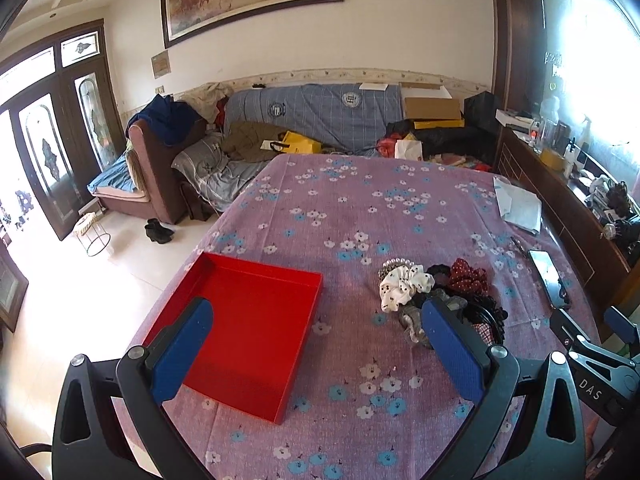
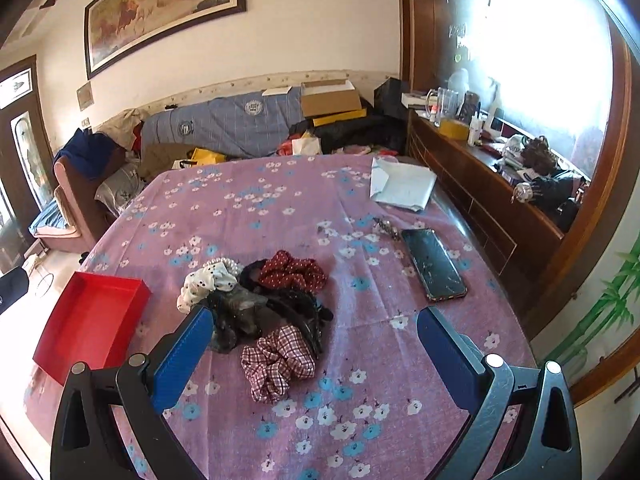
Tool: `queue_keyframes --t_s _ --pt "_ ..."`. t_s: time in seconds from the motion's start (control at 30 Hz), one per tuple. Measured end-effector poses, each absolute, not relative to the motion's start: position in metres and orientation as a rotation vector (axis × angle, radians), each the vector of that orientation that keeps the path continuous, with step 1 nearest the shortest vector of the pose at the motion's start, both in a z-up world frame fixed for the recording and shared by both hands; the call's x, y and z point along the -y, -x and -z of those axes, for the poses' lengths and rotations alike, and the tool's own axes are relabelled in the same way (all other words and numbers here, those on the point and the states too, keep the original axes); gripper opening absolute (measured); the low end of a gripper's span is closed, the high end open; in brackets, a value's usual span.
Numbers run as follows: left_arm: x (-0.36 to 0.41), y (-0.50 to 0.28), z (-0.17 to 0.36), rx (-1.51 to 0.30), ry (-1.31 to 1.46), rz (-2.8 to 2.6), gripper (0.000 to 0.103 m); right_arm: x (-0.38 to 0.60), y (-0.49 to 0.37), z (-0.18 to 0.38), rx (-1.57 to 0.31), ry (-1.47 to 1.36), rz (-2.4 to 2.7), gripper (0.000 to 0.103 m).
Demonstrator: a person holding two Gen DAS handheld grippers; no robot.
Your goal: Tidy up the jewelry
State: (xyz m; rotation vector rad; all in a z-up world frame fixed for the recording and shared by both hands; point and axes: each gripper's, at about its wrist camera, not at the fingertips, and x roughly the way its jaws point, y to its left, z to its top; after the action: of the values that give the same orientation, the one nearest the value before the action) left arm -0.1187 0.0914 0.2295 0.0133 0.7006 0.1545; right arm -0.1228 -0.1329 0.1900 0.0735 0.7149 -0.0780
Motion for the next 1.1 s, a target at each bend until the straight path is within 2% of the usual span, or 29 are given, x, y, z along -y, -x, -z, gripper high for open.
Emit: queue_keyframes --t_s 0.27,0.73,1.1 --pt "-0.087 0.107 -0.213 -0.762 -0.032 -0.147 0.103 0.139 0.113 -0.167 -0.792 -0.099 0.074 0.103" --pt "-0.087 0.059 -0.148 -0.929 -0.030 -0.116 0.103 0.159 0.096 -0.124 -0.923 -0.135 0.066 0.103" --pt "-0.066 0.028 -0.125 -0.943 -0.054 -0.029 0.103 0.160 0.084 -0.109 -0.961 -0.159 -0.017 0.103"
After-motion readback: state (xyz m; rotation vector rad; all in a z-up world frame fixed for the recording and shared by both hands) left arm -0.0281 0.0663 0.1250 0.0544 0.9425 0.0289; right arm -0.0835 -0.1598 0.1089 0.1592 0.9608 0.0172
